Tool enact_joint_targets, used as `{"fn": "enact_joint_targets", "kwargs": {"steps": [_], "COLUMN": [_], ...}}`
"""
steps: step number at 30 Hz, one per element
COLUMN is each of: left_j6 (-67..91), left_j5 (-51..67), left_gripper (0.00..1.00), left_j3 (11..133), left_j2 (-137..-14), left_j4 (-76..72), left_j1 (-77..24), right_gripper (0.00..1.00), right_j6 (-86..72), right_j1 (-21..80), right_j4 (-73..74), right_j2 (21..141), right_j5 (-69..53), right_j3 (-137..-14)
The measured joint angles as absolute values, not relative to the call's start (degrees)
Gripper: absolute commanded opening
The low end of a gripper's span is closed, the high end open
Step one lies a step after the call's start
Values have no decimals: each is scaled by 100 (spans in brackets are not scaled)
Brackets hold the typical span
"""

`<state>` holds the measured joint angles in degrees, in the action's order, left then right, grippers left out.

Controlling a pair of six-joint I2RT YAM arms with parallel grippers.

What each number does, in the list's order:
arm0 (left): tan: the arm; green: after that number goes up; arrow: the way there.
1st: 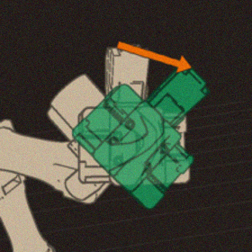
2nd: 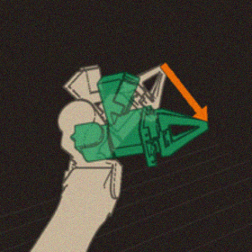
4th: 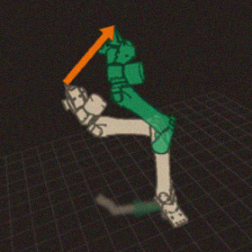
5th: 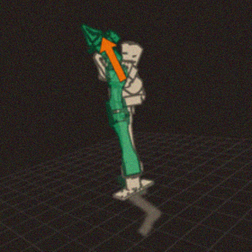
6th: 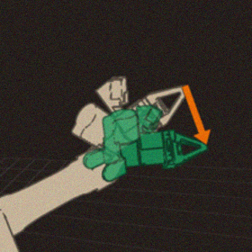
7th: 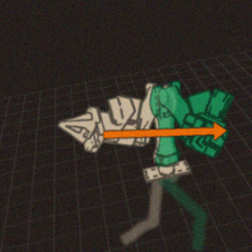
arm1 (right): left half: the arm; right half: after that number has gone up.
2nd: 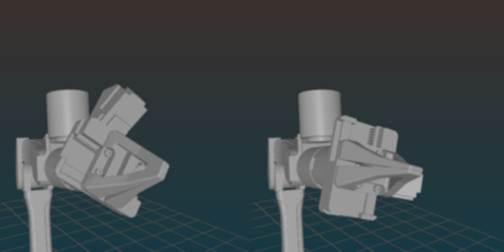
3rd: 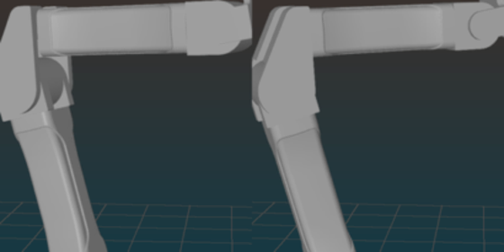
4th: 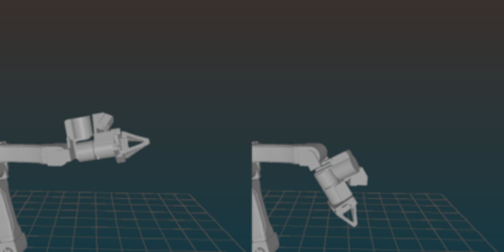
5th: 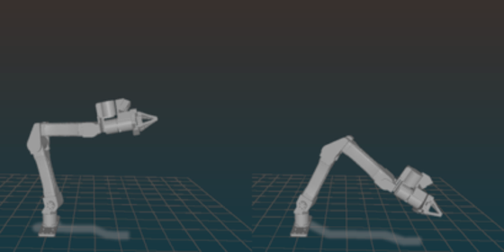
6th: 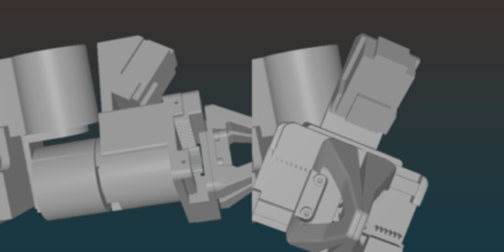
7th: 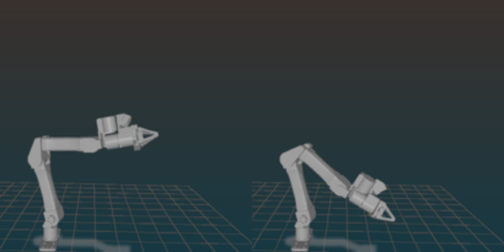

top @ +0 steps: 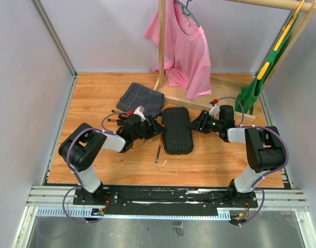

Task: Sort the tools into containers
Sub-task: Open the storage box at the center of the board.

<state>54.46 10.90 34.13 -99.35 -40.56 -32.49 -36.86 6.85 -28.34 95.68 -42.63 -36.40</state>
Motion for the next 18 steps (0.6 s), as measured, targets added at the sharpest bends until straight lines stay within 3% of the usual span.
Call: {"fn": "enact_joint_targets", "kwargs": {"steps": [18], "left_j6": [5017], "left_j5": [797], "left_gripper": [61], "left_j3": [3710], "left_j2": [-9686], "left_j4": [-3223], "left_j1": [-3354], "right_gripper": [30], "right_j6": [-3586], "right_j1": [698], "right_j4": [-2633], "right_j2": [9502], "right_j5": [-4191], "right_j3": [-3691]}}
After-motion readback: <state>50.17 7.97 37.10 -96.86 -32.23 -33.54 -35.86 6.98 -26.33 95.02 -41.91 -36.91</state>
